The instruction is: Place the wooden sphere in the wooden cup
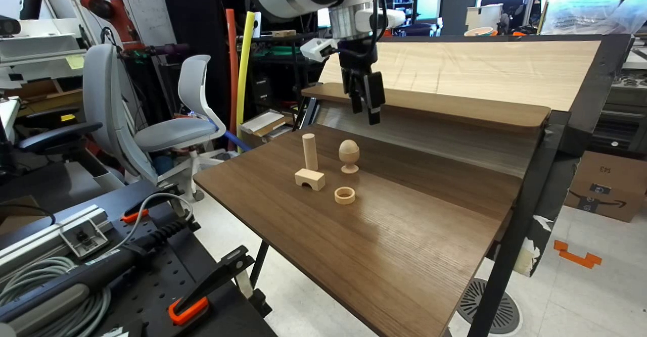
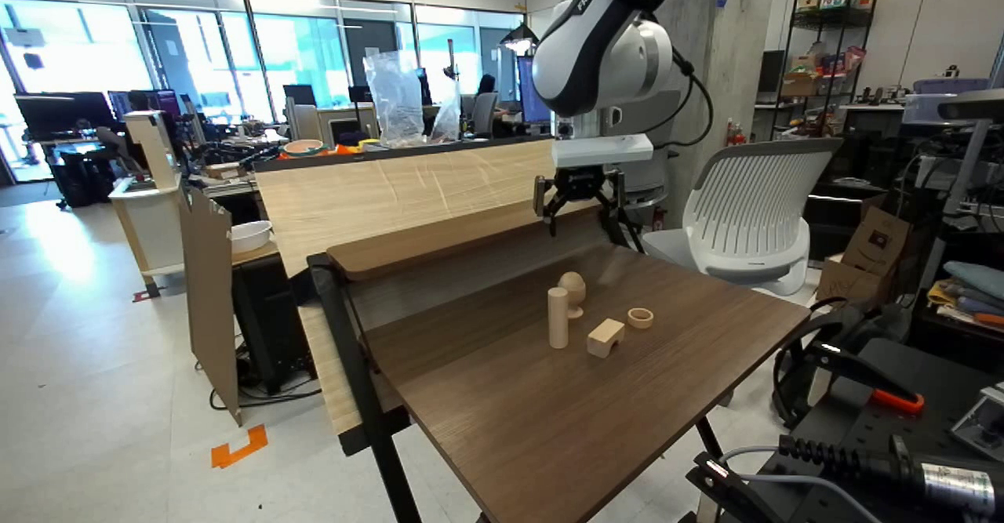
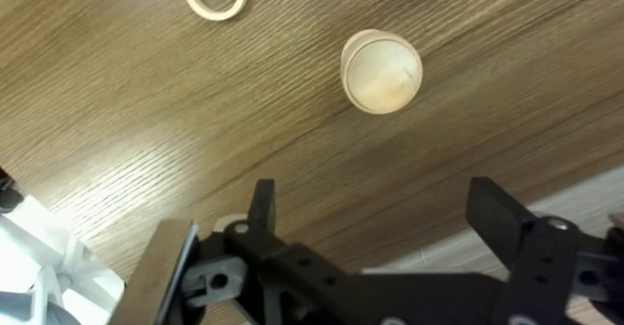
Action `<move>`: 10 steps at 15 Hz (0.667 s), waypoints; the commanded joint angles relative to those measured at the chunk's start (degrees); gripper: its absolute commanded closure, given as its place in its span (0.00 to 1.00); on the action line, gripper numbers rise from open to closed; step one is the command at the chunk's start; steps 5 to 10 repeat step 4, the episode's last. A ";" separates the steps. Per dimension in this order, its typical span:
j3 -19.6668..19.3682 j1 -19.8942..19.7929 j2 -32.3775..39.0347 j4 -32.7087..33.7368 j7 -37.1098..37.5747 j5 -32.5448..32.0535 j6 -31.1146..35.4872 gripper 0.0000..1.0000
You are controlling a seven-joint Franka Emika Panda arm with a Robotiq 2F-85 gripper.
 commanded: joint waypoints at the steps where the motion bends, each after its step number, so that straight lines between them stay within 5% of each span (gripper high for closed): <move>1: 0.07 -0.66 -0.66 -0.54 -0.92 -0.47 -0.08 0.00; 10: 0.06 -1.32 -1.47 -1.68 -2.10 -0.80 0.07 0.00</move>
